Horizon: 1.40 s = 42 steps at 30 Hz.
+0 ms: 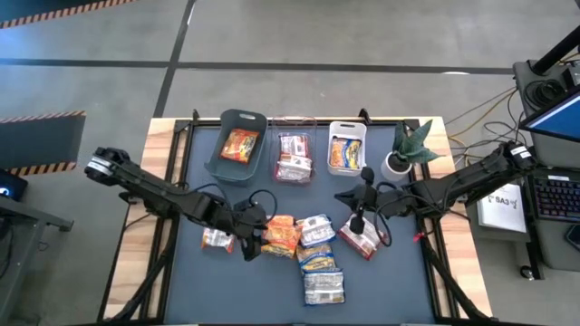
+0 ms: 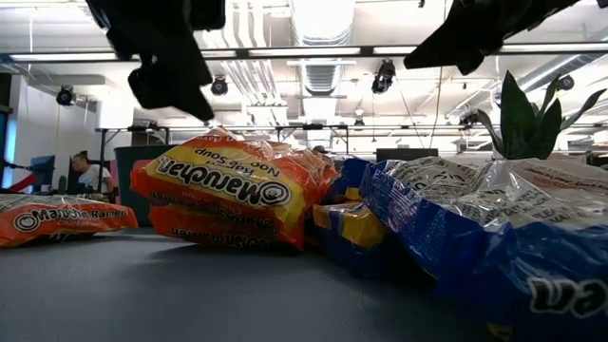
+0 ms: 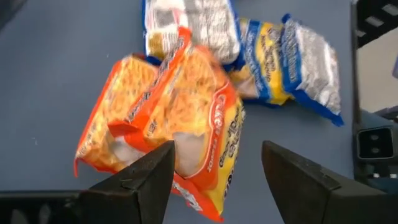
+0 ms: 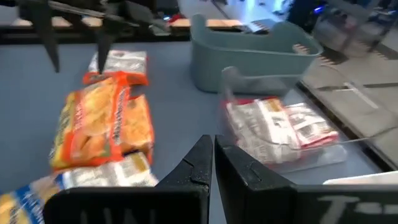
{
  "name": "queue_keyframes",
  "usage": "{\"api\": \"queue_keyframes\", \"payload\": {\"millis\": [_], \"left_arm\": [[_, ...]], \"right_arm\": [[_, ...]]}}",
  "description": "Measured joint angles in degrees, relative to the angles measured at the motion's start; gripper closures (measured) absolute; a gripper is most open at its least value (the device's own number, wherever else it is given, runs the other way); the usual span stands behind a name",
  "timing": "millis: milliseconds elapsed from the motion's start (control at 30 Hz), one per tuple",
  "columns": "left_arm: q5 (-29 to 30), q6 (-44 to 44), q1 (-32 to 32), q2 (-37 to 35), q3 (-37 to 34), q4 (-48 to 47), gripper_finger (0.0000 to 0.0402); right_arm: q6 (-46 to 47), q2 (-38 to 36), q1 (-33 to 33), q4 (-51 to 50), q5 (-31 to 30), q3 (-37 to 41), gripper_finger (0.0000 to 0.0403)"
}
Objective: Sort Maruchan noodles
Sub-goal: Put the orange noodle pack into the dark green bin
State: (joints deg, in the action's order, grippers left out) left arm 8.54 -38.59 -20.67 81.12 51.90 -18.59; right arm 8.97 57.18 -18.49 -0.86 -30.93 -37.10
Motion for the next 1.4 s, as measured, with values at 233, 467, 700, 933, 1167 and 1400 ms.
{"api": "queue_keyframes", "payload": {"millis": [233, 467, 700, 933, 1167, 1400], "left_arm": [[0.02, -0.11, -0.04, 3.54, 0.0, -0.13, 0.0142], [-0.02, -0.81, -0.14, 4.24, -0.02, -1.12, 0.0133], [-0.57, -2.23, -0.67, 3.87, -0.03, -3.13, 0.0138], [-0.68, -3.32, -1.94, 2.2, -0.06, -4.52, 0.0139], [1.13, -4.85, -4.12, 1.77, -0.04, -5.75, 0.0139], [6.07, -5.47, -5.59, 2.32, -0.38, -6.3, 0.0139]], "right_arm": [[1.47, 5.23, -0.12, 5.42, 4.5, 0.04, 0.0357], [-2.52, 16.7, -0.12, 19.53, 7.35, 0.04, 0.0328], [-5.89, 26.49, 0.03, 30.71, 11.92, -2.08, 0.0374], [-7.44, 35.68, 0.04, 29.93, 11.93, -8.58, 0.0394], [-7.55, 41.33, 0.37, 26.27, 11.96, -13.62, 0.0394], [-6.87, 43.25, 1.03, 21.41, 11.45, -15.38, 0.0394]]}}
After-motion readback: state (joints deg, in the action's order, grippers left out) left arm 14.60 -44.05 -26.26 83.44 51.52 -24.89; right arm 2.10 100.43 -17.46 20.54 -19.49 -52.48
